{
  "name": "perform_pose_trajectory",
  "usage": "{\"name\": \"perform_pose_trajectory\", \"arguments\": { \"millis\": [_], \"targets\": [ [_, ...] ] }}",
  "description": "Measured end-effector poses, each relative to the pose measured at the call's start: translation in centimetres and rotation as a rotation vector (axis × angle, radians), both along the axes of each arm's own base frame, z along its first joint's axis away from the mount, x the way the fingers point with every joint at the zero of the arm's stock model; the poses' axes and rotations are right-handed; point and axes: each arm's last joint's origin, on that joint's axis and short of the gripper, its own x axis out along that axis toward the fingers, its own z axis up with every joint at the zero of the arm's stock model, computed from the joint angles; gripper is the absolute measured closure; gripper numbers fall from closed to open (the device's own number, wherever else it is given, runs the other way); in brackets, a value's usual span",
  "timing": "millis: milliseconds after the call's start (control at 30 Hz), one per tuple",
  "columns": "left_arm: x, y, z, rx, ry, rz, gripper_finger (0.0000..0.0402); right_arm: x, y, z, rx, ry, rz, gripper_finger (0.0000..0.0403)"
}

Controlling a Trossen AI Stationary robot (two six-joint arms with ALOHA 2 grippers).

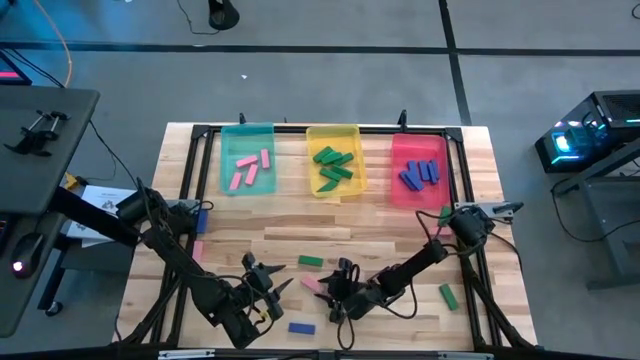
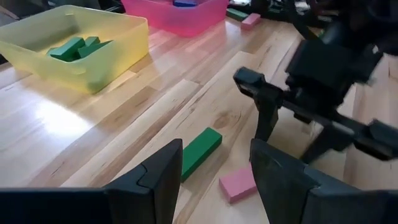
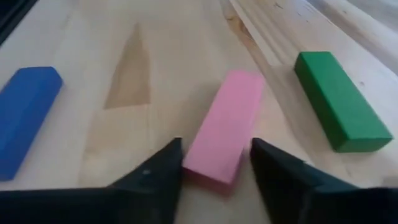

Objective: Sort blocks
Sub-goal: Put the pink wooden block into the blue bin

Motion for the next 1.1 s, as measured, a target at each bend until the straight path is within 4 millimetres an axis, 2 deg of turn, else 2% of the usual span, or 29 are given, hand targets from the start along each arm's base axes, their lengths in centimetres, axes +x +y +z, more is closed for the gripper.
{"name": "perform_pose_trajectory", "arguments": {
  "millis": [133,167,333,533,733,933,1100],
  "targets": [
    [-0.4,-0.7,-0.9,0.046,0.031,-0.035,0.0227,0.0,-0.4,0.0,-0.031,0.032,0.035,0.0321],
    [-0.5,-0.8,-1.3,0.048,0.033,-0.035,0.0227,0.1,-0.5,0.4,-0.042,0.042,0.063,0.0332],
    [-0.7,-1.7,-2.2,-0.005,0.005,-0.034,0.0227,-0.7,-1.3,2.6,-0.123,0.065,0.177,0.0332],
    [-0.2,-2.7,-2.0,-0.005,0.009,-0.113,0.0227,-2.9,-2.6,6.9,-0.183,-0.013,0.253,0.0332],
    [2.3,-1.9,-1.5,0.032,0.05,-0.181,0.0213,-3.8,-2.8,9.3,-0.147,-0.106,0.361,0.0332],
    [5.1,-0.7,-0.8,0.044,0.069,-0.274,0.0188,-3.7,-2.7,9.5,-0.142,-0.134,0.384,0.0332],
    [6.2,0.0,-0.6,0.036,0.088,-0.327,0.0186,-3.7,-2.7,9.6,-0.147,-0.14,0.389,0.0332]
  ]
}}
